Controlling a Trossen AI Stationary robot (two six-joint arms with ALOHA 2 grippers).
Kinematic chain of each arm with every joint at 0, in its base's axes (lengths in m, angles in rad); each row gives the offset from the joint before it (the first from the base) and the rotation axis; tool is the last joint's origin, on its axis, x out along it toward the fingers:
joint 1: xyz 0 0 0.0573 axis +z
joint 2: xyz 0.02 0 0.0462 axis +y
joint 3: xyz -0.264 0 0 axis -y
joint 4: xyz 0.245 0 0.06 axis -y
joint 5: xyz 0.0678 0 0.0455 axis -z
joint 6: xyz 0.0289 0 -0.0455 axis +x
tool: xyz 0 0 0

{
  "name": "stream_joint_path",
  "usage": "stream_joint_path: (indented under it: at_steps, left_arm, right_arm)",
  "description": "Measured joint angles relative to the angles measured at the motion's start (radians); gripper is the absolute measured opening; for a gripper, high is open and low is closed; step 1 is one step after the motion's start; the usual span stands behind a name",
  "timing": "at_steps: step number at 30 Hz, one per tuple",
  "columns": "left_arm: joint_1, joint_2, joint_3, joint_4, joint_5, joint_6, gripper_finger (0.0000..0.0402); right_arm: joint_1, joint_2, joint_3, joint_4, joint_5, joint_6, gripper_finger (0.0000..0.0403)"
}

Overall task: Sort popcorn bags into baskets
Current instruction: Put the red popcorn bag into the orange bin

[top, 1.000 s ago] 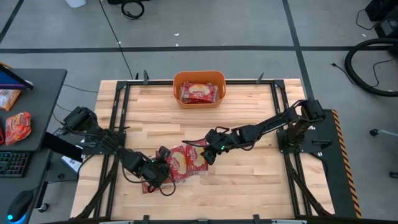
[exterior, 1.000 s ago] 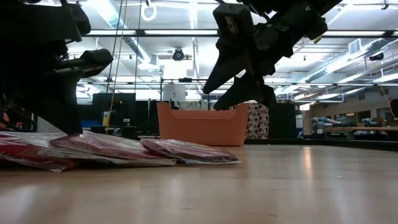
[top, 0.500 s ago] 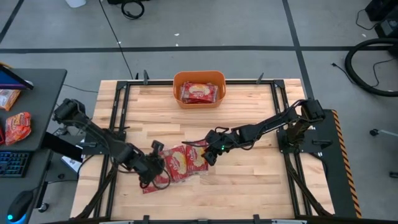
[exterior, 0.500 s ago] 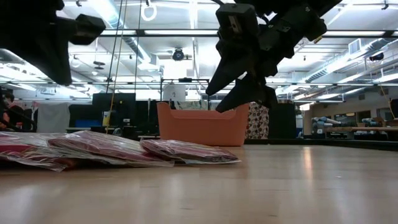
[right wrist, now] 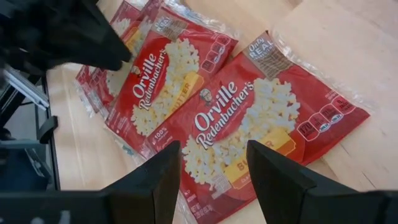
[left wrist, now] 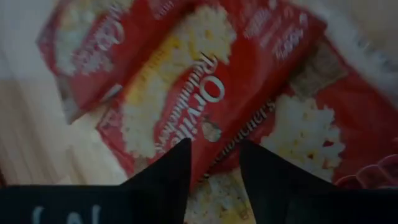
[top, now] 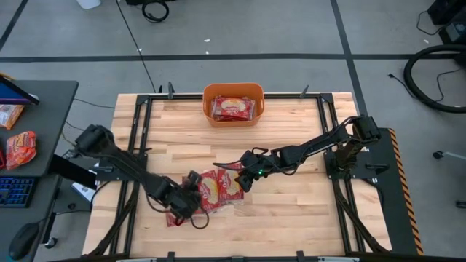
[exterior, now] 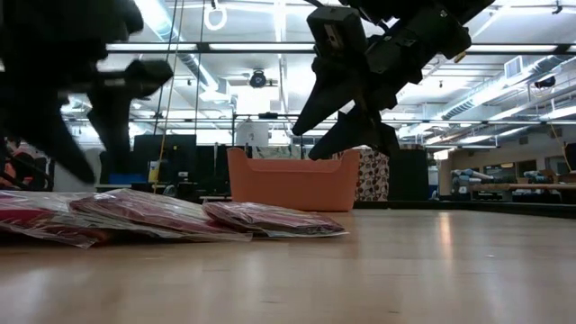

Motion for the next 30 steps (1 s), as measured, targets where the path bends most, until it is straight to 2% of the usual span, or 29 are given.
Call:
stream_joint_path:
  at_steps: [5, 10, 18, 24, 27, 30]
  left_arm:
    - [0.006, 0.077, 0.001, 0.004, -0.012, 0.014, 0.0149]
    - [0.008, 0.11, 0.003, 0.012, -0.085, 0.004, 0.0143]
    - [0.008, 0.112, 0.002, 0.019, -0.117, 0.003, 0.0142]
    - [0.019, 0.063, 0.001, 0.031, -0.157, 0.007, 0.0142]
    - [0.039, 0.064, 0.0, 0.041, -0.132, 0.034, 0.0142]
    - [0.057, 0.064, 0.0, 0.053, -0.058, 0.083, 0.0142]
  right_arm:
    - [0.0, 0.0, 0.0, 0.004, 0.0, 0.013, 0.0188]
    - [0.0, 0.0, 0.0, 0.006, -0.001, 0.02, 0.0188]
    - [0.001, 0.0, 0.0, 0.006, -0.014, 0.046, 0.0188]
    - [0.003, 0.0, 0.0, 0.007, -0.023, 0.049, 0.0188]
    - [0.003, 0.0, 0.0, 0.012, -0.02, 0.054, 0.0188]
    - [0.003, 0.0, 0.0, 0.014, -0.015, 0.055, 0.0188]
